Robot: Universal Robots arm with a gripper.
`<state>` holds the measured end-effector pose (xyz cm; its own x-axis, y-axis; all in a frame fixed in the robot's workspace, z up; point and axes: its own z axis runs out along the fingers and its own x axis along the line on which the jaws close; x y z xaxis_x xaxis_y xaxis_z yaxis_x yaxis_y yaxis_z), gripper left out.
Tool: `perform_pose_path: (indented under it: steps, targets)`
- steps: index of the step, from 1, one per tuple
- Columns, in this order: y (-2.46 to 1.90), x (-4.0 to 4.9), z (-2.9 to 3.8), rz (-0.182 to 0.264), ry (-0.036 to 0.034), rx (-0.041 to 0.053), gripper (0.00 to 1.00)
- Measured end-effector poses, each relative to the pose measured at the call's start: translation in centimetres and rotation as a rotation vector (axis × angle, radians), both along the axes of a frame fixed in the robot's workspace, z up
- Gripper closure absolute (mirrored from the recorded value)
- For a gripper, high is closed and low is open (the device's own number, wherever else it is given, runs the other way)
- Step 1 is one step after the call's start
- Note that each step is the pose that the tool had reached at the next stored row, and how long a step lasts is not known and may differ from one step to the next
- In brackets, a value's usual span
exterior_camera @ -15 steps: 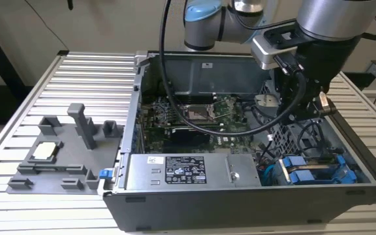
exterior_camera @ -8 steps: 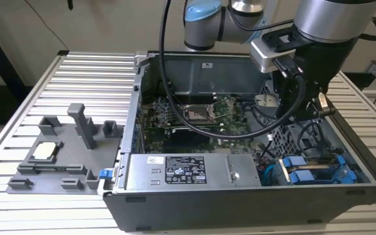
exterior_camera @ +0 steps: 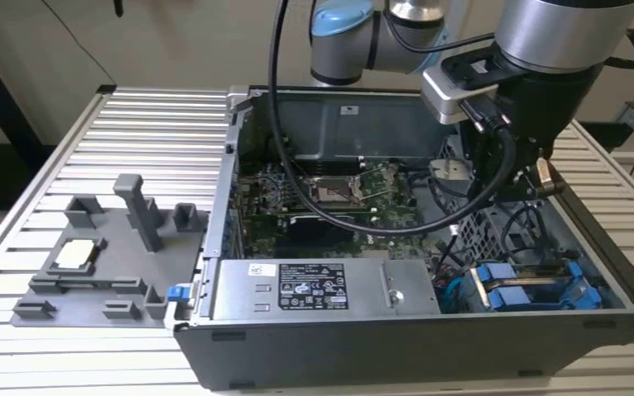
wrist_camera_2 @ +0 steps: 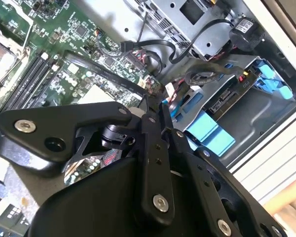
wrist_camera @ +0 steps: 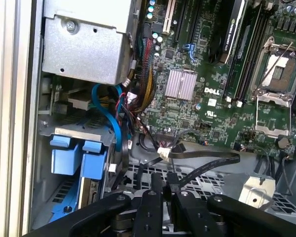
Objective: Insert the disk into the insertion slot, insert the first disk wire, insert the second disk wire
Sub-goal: 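Insert the first disk wire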
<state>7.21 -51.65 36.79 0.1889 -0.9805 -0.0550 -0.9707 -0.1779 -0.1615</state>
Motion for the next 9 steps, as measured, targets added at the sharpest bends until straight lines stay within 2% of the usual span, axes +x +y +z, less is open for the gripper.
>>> perform_pose_path:
  steps: [5,9]
  targets:
    - [-0.03,0.01,-0.01,0.000,0.0001,0.0000,0.84]
    - [-0.54,0.40,-0.02,0.000,0.0044,-0.0001,0.84]
